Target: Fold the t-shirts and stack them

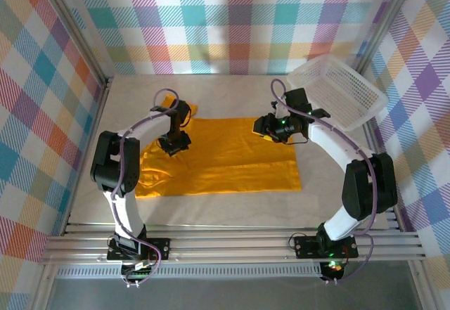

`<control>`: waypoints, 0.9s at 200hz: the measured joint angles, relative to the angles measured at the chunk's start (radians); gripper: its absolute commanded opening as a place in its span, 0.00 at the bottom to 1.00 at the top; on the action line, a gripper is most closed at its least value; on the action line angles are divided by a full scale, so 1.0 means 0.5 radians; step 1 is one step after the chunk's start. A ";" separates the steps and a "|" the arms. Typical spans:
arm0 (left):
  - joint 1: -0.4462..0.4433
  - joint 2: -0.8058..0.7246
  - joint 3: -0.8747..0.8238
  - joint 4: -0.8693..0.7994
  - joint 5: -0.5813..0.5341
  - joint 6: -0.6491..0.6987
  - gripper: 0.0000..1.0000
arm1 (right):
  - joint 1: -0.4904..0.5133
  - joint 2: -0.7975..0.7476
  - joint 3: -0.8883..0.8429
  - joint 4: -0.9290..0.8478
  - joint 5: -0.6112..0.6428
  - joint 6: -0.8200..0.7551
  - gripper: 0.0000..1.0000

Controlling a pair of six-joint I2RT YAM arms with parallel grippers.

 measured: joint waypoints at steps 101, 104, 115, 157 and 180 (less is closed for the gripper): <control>-0.011 0.096 0.011 0.004 -0.058 0.063 0.14 | 0.000 -0.008 -0.037 -0.001 -0.022 0.008 0.43; -0.011 0.096 0.011 0.004 -0.058 0.061 0.13 | 0.000 -0.008 -0.037 -0.001 -0.022 0.011 0.43; -0.011 0.097 0.011 0.004 -0.058 0.069 0.10 | 0.000 -0.008 -0.037 -0.001 -0.022 0.013 0.43; -0.017 0.101 0.011 0.004 -0.060 0.097 0.00 | 0.000 -0.008 -0.037 -0.002 -0.022 0.013 0.43; -0.041 0.101 0.011 0.004 -0.079 0.120 0.00 | 0.000 -0.008 -0.037 -0.002 -0.022 0.013 0.42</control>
